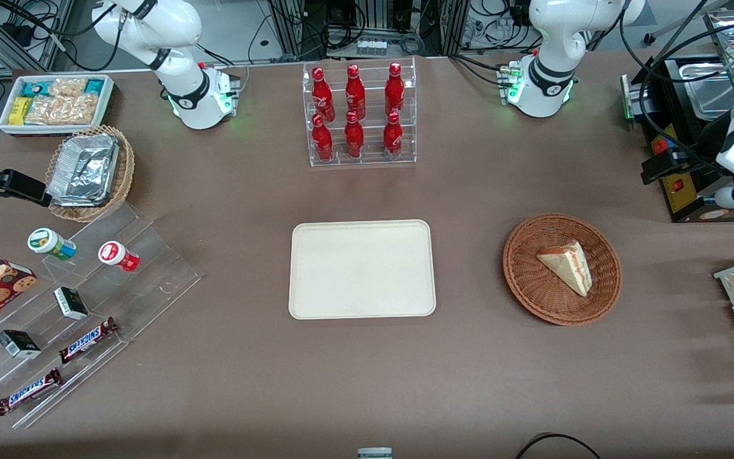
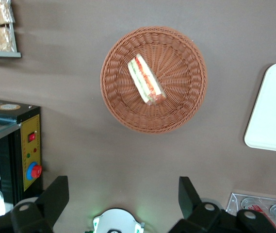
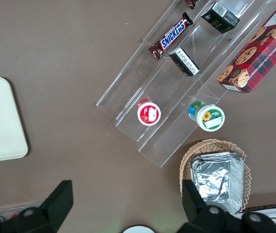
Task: Place sandwich from basket to tray
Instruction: 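Move the left gripper over the wrapped sandwich in the wicker basket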
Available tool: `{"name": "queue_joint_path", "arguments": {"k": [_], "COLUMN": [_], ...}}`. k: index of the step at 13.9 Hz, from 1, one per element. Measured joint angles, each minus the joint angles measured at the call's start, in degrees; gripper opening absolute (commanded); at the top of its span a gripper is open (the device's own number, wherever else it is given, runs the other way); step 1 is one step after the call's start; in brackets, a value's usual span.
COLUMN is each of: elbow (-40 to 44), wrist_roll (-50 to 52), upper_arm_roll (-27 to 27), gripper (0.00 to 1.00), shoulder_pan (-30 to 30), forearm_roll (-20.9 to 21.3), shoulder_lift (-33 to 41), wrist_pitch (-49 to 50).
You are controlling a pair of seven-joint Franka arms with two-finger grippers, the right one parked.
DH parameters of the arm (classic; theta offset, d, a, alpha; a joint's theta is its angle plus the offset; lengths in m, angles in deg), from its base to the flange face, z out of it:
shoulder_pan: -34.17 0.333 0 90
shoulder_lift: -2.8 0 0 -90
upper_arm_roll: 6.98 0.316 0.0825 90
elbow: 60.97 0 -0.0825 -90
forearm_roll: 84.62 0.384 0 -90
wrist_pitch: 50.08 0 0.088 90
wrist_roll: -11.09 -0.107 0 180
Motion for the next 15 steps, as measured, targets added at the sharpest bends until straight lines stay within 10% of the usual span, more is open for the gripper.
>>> {"name": "queue_joint_path", "arguments": {"k": [15], "elbow": [-25.48], "wrist_roll": [10.15], "upper_arm_roll": [0.07], "gripper": [1.0], "shoulder_pan": [0.05], "forearm_roll": [0.41], "shoulder_lift": [-3.38], "wrist_pitch": [-34.03]}}
